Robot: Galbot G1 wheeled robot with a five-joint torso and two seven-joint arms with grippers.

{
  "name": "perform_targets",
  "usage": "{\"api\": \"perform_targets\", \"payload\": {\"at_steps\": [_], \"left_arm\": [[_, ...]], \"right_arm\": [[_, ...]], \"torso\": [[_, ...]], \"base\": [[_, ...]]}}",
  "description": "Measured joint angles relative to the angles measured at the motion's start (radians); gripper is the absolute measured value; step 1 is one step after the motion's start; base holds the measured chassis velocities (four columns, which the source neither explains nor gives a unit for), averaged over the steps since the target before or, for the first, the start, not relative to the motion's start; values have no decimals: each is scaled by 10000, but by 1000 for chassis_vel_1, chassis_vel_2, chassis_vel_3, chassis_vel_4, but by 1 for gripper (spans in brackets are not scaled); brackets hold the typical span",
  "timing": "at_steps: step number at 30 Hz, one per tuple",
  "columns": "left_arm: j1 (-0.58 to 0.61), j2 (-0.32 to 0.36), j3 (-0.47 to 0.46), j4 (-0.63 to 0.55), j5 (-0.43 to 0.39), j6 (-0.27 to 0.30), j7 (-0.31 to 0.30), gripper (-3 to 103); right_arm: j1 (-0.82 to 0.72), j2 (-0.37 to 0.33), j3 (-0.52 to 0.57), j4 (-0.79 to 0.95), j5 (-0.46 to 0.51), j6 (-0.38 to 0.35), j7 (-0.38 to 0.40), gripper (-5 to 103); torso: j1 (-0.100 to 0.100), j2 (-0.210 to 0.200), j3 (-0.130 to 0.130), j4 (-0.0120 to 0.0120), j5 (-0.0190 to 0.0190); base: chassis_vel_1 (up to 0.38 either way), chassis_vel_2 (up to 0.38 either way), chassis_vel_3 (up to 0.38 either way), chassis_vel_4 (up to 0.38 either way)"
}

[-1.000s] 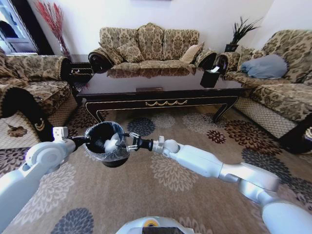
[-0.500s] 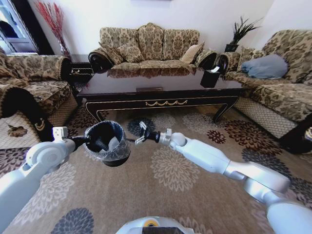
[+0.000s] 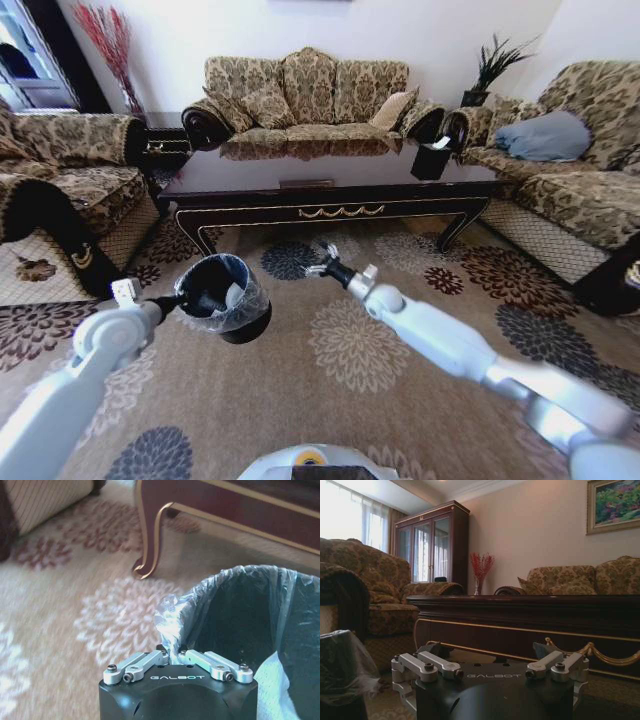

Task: Move to the front of the table and pick up the trash from the floor, then place it into the trash bin.

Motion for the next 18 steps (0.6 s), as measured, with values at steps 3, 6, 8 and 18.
{"api": "perform_targets", "payload": {"at_steps": [3,6,8,18], "left_arm": [[27,-250,12,230,16,-44,-187,3],[165,-693,91,719,238,-170,-389,3],[182,-791,125,857,287,-192,-392,3],[190,-1297,301,1864,788,-334,-449,3]], "right_arm": [[-277,-83,285,4,-126,-1,92,100],[-838,-183,866,22,-312,-1,202,100],[-966,-186,1008,19,-356,-1,206,100],[-1907,-207,2091,-5,-532,61,144,100]], "torso": [[0,0,0,-1,0],[0,0,-1,1,2],[0,0,0,2,1],[0,0,-1,1,-1]], "base": [[0,0,0,0],[0,0,0,0],[0,0,0,0],[0,0,0,0]]}}
